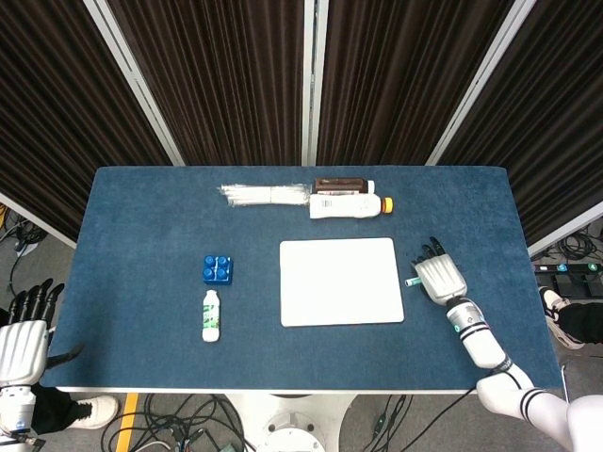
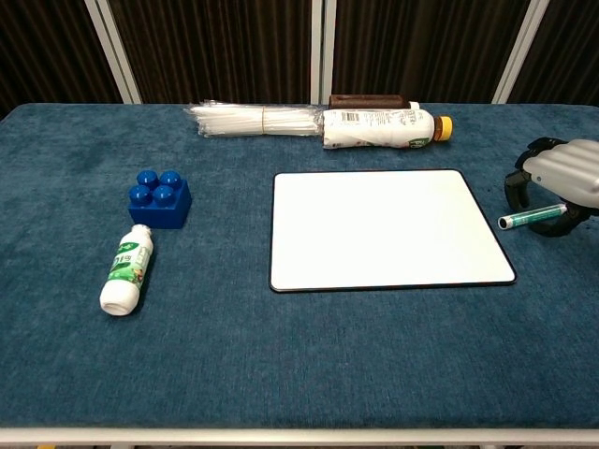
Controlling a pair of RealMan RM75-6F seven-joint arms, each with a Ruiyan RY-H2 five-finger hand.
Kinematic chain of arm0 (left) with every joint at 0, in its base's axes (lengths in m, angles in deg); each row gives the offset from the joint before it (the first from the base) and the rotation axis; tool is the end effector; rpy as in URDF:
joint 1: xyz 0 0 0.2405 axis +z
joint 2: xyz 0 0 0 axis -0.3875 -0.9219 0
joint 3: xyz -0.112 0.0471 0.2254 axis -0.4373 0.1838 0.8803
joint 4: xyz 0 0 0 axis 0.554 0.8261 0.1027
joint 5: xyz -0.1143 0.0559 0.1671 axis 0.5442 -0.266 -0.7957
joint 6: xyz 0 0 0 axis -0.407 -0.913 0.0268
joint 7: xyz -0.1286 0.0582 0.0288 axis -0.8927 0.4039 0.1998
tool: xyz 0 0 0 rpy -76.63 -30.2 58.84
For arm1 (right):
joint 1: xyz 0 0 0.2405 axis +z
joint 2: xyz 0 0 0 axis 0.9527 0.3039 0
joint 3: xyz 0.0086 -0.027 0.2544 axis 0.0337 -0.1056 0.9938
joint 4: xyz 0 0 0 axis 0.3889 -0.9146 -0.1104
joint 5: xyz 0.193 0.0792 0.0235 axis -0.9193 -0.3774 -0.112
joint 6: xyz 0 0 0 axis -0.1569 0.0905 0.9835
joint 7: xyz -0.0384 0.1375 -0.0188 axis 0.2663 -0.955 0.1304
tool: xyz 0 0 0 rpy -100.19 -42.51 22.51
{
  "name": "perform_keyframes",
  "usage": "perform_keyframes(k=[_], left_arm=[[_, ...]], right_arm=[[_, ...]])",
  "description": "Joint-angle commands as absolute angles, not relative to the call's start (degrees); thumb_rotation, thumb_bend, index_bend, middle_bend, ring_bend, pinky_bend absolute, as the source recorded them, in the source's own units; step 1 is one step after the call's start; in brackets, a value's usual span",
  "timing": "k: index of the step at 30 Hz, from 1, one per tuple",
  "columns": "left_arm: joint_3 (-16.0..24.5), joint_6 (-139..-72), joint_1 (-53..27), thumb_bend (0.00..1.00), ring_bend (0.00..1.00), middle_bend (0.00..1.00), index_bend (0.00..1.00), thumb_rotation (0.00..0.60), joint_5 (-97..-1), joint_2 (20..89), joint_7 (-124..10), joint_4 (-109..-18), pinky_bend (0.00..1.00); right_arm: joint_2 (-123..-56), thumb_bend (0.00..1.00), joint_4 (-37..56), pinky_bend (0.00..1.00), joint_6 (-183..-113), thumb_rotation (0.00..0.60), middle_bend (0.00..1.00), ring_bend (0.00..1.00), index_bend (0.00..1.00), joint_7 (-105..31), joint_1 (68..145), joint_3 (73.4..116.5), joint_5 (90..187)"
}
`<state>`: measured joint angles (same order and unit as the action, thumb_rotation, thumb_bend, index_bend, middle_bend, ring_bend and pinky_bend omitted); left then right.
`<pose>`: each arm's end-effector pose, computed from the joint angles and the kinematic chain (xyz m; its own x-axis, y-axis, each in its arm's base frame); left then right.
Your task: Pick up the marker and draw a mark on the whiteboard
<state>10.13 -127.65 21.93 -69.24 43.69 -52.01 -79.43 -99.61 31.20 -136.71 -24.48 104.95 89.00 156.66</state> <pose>-0.3321 0.1562 0.1259 0.4130 0.0281 0.9103 0.9012 0.1317 -0.4130 -0.2974 -0.3444 -0.0025 0.7443 -0.2071 0.6349 -0.6646 -0.3237 0.6735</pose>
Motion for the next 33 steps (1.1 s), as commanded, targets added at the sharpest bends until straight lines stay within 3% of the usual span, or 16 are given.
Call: perform_keyframes(k=[1,8,18,27,33], left_arm=[[10.15,-127.66,21.98,0.00,0.00,0.00,0.09,0.600,-69.24,43.68,-52.11,-79.31,0.00],[10.15,-127.70,22.11,0.00,0.00,0.00,0.09,0.600,-69.16,43.84,-52.45,-78.97,0.00],[10.24,-127.98,22.49,0.00,0.00,0.00,0.09,0.600,-69.14,44.00,-53.02,-78.38,0.00],[10.29,-128.25,22.51,0.00,0.00,0.00,0.09,0.600,-69.73,43.48,-52.94,-78.84,0.00],[10.26,-128.45,22.46,0.00,0.00,0.00,0.09,0.600,-70.14,43.22,-53.01,-79.49,0.00]], right_arm=[[-99.86,0.23,31.52,0.03,-136.62,0.600,0.44,0.16,0.47,-24.54,105.09,88.91,156.59],[-100.62,0.27,32.36,0.04,-136.17,0.600,0.46,0.18,0.48,-24.59,105.31,88.72,156.17],[-100.67,0.34,32.28,0.07,-137.48,0.600,0.54,0.25,0.59,-24.93,105.62,88.84,156.50],[-91.46,0.37,11.08,0.10,-141.70,0.600,0.57,0.28,0.62,-42.21,105.38,93.40,156.27],[-92.34,0.38,5.99,0.11,-138.86,0.600,0.57,0.28,0.62,-57.80,107.19,95.61,155.39]])
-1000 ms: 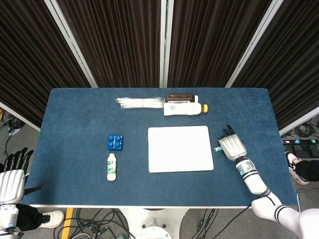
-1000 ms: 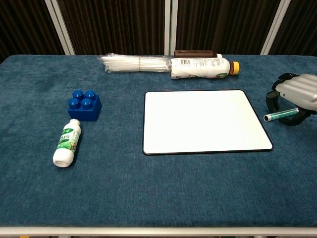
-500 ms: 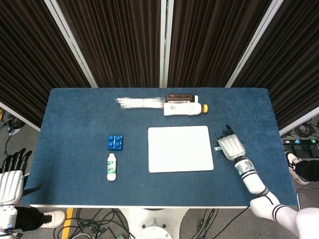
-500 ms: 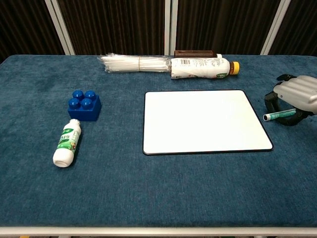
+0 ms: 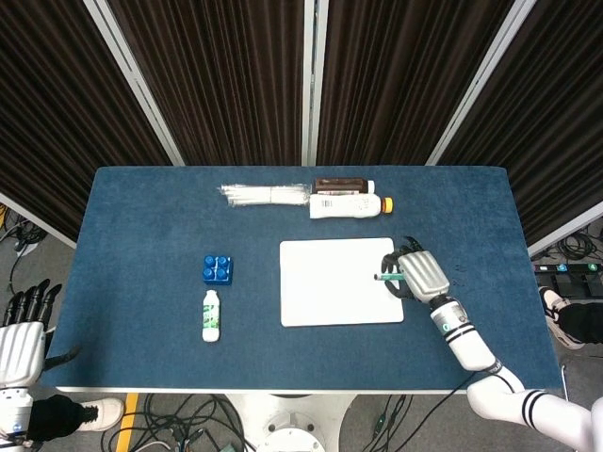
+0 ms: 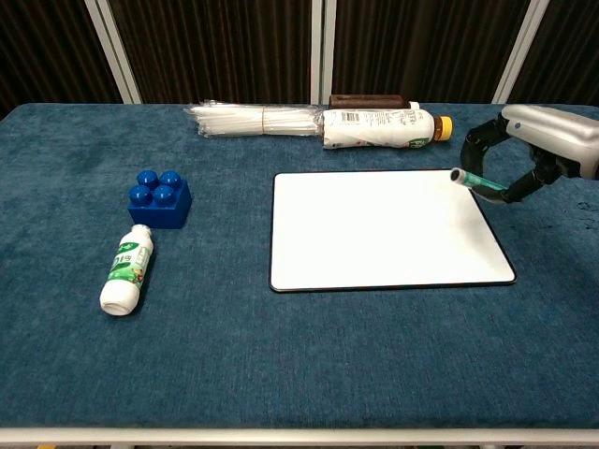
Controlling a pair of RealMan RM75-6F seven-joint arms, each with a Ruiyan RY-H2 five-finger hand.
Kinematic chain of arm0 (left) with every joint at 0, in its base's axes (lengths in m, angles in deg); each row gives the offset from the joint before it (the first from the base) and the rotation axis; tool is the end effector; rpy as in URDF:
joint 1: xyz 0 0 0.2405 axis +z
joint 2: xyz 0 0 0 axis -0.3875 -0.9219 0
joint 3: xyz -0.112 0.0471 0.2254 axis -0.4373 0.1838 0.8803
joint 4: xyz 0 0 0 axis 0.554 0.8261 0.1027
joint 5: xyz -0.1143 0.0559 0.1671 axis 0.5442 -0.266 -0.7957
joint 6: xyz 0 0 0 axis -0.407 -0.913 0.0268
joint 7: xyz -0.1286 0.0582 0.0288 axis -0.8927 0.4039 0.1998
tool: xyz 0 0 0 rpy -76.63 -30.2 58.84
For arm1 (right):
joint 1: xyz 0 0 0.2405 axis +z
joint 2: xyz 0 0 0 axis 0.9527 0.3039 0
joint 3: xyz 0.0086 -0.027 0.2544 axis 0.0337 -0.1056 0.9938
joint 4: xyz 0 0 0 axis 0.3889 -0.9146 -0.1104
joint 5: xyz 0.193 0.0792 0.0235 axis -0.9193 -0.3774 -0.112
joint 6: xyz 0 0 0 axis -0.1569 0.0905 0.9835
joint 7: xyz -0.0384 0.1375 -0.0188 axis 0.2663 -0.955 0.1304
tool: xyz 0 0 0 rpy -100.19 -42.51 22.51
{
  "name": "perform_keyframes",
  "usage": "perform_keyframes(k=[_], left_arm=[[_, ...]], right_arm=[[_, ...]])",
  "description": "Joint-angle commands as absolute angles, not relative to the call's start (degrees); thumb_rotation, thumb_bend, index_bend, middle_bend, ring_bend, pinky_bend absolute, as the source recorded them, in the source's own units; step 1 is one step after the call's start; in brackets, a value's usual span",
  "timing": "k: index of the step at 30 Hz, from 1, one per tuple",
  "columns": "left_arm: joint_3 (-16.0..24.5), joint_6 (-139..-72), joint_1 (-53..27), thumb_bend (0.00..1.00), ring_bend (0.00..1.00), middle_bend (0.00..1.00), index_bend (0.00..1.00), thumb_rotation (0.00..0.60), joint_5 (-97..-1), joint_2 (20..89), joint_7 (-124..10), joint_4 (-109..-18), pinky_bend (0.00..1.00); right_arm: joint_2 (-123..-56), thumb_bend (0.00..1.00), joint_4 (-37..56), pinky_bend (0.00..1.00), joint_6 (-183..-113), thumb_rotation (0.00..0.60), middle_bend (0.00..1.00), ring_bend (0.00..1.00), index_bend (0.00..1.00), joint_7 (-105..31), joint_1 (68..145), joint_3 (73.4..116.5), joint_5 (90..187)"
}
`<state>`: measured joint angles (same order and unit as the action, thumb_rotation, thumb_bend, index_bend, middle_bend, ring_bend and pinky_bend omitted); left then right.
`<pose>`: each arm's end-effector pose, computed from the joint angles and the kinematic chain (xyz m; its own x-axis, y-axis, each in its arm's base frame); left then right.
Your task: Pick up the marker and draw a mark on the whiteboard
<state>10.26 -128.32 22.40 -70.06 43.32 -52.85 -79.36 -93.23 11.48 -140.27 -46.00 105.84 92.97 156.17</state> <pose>-0.3320 0.1533 0.1287 0.4090 0.0190 0.9123 0.9042 0.1262 -0.4080 -0.2258 -0.3365 0.0089 0.2469 -0.2977 0.9222 -0.9424 -0.2955 0.1569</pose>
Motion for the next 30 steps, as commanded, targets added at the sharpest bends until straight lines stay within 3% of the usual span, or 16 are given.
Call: perform_keyframes(k=[1,11,24,30], left_arm=[[10.27,-128.51,22.50,0.00,0.00,0.00,0.09,0.600,-70.17,43.15,-53.17,-79.58,0.00],[10.47,-128.36,22.67,0.00,0.00,0.00,0.09,0.600,-70.40,42.71,-54.92,-79.96,0.00],[10.51,-128.02,22.78,0.00,0.00,0.00,0.09,0.600,-70.18,42.89,-56.41,-79.17,0.00],[10.56,-127.71,22.78,0.00,0.00,0.00,0.09,0.600,-70.04,43.07,-56.81,-78.81,0.00]], right_arm=[[-93.01,0.38,6.13,0.11,-138.82,0.600,0.57,0.28,0.62,-59.54,107.45,95.96,155.32],[-106.69,0.38,15.84,0.12,-139.91,0.600,0.57,0.29,0.67,-70.23,109.54,100.61,149.98],[-115.74,0.38,27.82,0.12,-139.25,0.600,0.57,0.29,0.67,-73.15,112.62,100.95,150.62],[-117.08,0.38,29.77,0.12,-139.43,0.600,0.57,0.29,0.67,-74.44,112.94,98.17,153.75]])
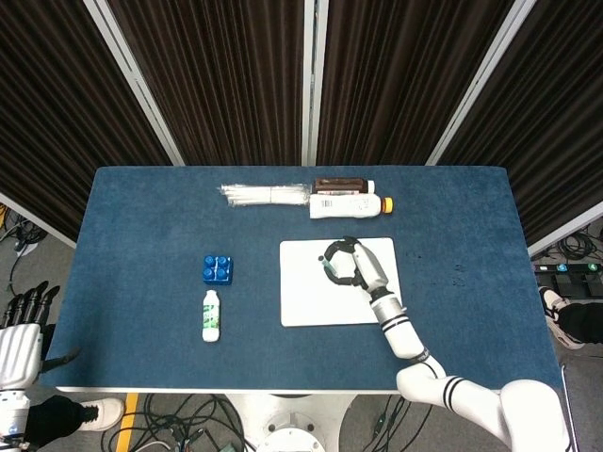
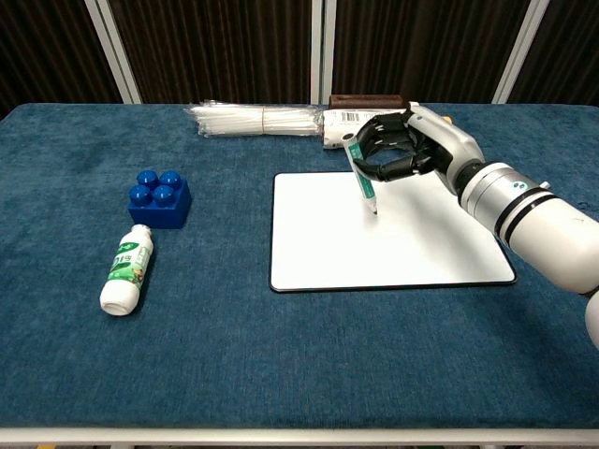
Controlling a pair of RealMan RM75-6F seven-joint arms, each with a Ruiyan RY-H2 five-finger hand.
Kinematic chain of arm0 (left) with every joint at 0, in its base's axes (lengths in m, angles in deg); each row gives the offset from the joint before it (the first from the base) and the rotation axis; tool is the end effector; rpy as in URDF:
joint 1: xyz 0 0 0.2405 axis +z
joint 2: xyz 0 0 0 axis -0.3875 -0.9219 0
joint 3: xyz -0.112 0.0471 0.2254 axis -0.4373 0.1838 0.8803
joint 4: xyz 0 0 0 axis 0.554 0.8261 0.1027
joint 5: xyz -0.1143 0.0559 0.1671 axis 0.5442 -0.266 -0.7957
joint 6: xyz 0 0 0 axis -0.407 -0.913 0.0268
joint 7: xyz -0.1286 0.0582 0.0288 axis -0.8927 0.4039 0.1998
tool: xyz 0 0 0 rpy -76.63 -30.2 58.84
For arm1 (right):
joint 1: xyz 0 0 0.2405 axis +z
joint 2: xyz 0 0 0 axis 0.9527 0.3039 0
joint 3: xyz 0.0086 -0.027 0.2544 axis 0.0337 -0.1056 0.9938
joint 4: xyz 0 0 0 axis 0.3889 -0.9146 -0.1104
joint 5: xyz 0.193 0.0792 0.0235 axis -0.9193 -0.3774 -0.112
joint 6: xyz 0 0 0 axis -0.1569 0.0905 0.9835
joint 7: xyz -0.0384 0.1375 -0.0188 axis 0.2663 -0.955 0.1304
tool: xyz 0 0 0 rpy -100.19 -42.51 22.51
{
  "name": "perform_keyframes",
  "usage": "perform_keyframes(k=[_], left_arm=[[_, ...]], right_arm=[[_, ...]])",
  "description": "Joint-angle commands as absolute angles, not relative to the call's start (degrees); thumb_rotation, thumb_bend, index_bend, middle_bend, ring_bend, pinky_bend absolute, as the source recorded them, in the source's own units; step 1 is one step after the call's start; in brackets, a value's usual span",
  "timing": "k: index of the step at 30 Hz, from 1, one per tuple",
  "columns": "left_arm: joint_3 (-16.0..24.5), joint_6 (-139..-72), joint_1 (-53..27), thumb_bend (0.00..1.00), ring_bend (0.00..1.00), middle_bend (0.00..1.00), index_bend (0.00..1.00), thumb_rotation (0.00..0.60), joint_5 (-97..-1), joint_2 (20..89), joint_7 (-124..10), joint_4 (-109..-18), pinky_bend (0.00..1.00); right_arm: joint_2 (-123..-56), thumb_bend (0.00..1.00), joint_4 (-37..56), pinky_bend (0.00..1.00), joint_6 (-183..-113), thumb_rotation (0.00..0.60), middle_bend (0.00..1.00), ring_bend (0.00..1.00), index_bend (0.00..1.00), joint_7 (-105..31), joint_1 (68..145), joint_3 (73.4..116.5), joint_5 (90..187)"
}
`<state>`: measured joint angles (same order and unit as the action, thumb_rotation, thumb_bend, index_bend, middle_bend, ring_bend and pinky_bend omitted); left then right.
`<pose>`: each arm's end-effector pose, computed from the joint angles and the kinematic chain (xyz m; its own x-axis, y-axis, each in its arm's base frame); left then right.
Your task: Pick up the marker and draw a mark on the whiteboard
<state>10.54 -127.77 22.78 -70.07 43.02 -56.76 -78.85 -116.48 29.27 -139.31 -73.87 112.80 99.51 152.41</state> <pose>-0.3360 0.1501 0.1293 0.3582 0.0271 0.9332 0.9240 0.1332 -0.3585 -0.1602 -0.3583 -0.0884 -0.3683 -0.3815 0.8478 -0.8935 -0.1070 -0.4362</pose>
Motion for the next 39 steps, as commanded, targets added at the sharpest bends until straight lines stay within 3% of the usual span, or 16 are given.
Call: perform_keyframes(k=[1,7,12,29,39], left_arm=[[10.57,-127.70,22.79,0.00,0.00,0.00,0.09,0.600,-70.03,43.10,-56.81,-78.75,0.00],[10.52,-128.10,22.86,0.00,0.00,0.00,0.09,0.600,-70.33,43.06,-56.67,-78.79,0.00],[10.62,-128.43,23.04,0.00,0.00,0.00,0.09,0.600,-70.58,43.01,-56.75,-78.84,0.00],[10.68,-127.53,22.90,0.00,0.00,0.00,0.09,0.600,-70.17,43.16,-57.75,-78.42,0.00],[10.86,-127.64,23.15,0.00,0.00,0.00,0.09,0.600,-70.26,43.38,-58.27,-78.04,0.00]], right_arm=[[-117.22,0.38,29.70,0.12,-139.46,0.600,0.57,0.29,0.67,-74.54,112.92,97.65,154.24],[-116.80,0.38,24.88,0.12,-140.67,0.600,0.57,0.29,0.67,-76.40,112.00,94.36,157.50],[-114.22,0.38,20.75,0.12,-143.72,0.600,0.57,0.29,0.67,-76.80,110.57,94.24,158.54],[-116.71,0.38,27.73,0.12,-140.67,0.600,0.57,0.29,0.67,-75.60,112.37,96.73,155.43],[-113.72,0.39,26.12,0.12,-139.93,0.600,0.57,0.29,0.68,-74.41,110.67,93.12,157.04]])
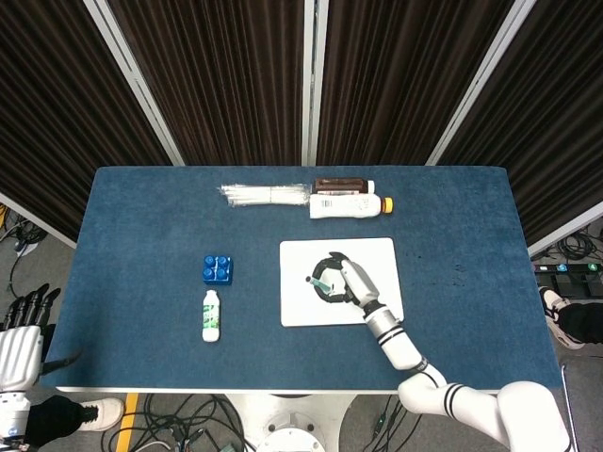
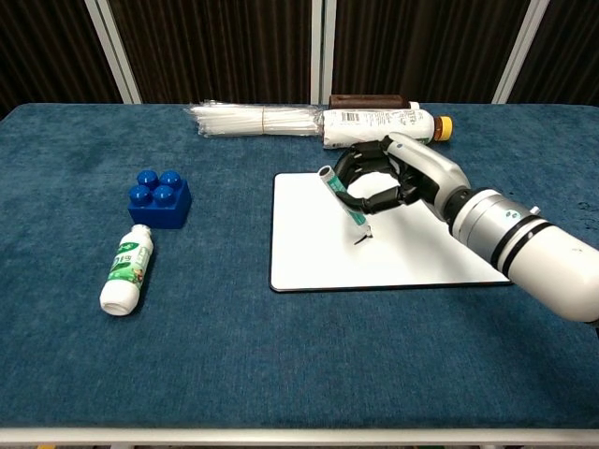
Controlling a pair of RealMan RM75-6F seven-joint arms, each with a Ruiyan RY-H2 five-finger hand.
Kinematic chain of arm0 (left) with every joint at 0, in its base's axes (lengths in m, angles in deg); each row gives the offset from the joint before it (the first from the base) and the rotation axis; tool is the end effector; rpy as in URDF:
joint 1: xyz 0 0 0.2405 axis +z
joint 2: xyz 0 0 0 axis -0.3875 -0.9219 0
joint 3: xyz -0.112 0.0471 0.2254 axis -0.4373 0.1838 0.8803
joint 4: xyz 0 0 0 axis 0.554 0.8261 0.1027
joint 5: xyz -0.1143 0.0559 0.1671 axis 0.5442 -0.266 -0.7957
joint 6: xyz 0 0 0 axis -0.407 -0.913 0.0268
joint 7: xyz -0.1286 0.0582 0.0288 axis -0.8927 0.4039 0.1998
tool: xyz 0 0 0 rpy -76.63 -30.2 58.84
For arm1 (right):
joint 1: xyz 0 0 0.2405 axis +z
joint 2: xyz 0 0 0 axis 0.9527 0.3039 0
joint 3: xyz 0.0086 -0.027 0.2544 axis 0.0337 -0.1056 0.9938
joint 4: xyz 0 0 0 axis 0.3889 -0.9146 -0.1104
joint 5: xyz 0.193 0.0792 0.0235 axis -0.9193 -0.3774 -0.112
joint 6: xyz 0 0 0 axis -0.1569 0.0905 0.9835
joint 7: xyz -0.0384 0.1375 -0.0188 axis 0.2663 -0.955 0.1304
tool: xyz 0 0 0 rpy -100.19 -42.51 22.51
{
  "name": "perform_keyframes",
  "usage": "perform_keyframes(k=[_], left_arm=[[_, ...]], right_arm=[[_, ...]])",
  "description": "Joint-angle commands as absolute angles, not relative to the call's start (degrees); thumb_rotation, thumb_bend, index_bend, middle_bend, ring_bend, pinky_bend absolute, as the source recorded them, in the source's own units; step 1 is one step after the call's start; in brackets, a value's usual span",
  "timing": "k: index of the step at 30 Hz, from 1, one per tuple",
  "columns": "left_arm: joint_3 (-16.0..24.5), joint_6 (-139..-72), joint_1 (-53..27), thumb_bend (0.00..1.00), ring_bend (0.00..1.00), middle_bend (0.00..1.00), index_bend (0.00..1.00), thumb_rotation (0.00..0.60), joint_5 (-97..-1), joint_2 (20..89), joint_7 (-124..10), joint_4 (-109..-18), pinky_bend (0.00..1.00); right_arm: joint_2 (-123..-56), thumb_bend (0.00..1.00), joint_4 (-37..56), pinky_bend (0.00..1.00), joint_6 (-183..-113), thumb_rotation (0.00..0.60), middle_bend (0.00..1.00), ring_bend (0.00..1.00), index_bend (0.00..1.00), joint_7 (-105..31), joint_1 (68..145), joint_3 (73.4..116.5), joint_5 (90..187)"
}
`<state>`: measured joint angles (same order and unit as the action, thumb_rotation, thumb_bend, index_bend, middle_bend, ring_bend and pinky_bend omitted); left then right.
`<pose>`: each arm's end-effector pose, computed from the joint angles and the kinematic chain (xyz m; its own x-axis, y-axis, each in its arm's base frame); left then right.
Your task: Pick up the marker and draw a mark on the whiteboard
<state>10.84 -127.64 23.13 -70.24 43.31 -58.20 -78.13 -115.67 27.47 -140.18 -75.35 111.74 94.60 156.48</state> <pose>-0.3388 0.1469 0.1276 0.3416 0.0334 0.9393 0.9294 0.1368 -0.3428 -0.1618 -0.3352 -0.0991 -0.3095 -0.4670 0.8283 -0.8964 -0.1472 -0.4180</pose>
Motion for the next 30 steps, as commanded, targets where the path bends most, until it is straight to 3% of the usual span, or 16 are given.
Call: perform_keyframes(k=[1,8,13,21,30], left_arm=[[10.88,-127.60,23.15,0.00,0.00,0.00,0.09,0.600,-70.27,43.42,-58.31,-77.95,0.00],[10.73,-127.53,22.70,0.00,0.00,0.00,0.09,0.600,-70.94,43.54,-58.43,-77.69,0.00],[10.72,-127.39,22.65,0.00,0.00,0.00,0.09,0.600,-70.83,43.53,-58.41,-77.69,0.00],[10.75,-126.48,22.06,0.00,0.00,0.00,0.09,0.600,-70.93,43.61,-58.14,-77.87,0.00],[10.84,-125.91,21.66,0.00,0.00,0.00,0.09,0.600,-70.89,43.35,-57.41,-78.63,0.00]], right_arm=[[-112.73,0.39,25.28,0.12,-139.84,0.600,0.57,0.29,0.68,-74.20,110.18,92.67,157.03],[-104.12,0.41,17.06,0.12,-144.66,0.600,0.57,0.29,0.68,-73.43,107.08,92.79,158.11],[-99.22,0.40,16.28,0.12,-147.35,0.600,0.56,0.29,0.68,-67.58,105.94,92.83,159.03],[-93.39,0.40,20.19,0.09,-142.92,0.600,0.54,0.25,0.67,-43.55,105.39,89.54,157.16],[-95.59,0.40,26.16,0.05,-137.78,0.600,0.46,0.17,0.60,-31.97,105.00,88.29,153.03]])
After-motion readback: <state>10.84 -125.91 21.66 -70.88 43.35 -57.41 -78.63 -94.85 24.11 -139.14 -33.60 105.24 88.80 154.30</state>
